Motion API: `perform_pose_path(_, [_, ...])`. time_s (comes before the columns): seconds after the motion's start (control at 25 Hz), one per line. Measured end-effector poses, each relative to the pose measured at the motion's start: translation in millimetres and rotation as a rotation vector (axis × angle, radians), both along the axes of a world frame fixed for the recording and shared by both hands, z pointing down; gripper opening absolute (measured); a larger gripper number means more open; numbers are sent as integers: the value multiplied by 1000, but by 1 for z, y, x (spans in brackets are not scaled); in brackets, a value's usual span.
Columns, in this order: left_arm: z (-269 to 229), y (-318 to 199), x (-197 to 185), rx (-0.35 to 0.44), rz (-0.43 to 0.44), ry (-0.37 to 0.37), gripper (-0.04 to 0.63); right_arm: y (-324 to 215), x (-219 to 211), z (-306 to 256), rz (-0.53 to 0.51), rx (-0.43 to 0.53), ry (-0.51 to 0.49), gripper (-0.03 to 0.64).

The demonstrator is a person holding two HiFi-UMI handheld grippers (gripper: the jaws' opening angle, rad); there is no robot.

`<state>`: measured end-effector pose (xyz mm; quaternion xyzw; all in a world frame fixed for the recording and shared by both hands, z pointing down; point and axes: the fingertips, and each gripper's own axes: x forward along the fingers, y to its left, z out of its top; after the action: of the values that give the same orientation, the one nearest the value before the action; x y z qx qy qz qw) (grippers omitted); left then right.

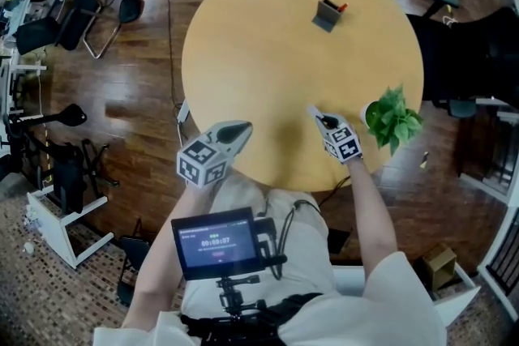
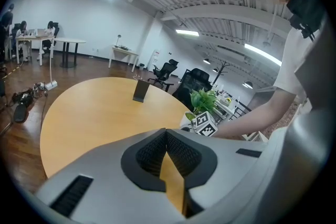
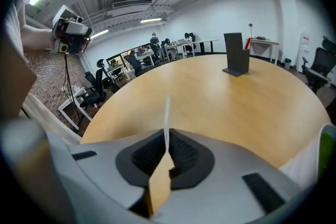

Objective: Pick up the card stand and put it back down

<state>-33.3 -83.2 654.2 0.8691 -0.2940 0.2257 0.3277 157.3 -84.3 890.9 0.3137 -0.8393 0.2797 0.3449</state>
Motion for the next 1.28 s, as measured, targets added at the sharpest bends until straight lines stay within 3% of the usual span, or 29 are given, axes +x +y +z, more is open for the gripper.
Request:
perform_pose_path(0.44, [-13,-9,-22,26,-26,37,0,-4,-10,-65,64,91,-66,31])
perform_pose_path(0.76, [-34,-7,-26,45,38,109,0,7,-10,-110,150,143,-71,31])
perform_pose_path(1.0, [-76,-19,-45,53,27,263,0,17,-15,-143,260,172,-90,29])
perform_pose_path(1.28, [-101,-30,-40,97,109,299,0,26,-6,-159,341,166,-67,29])
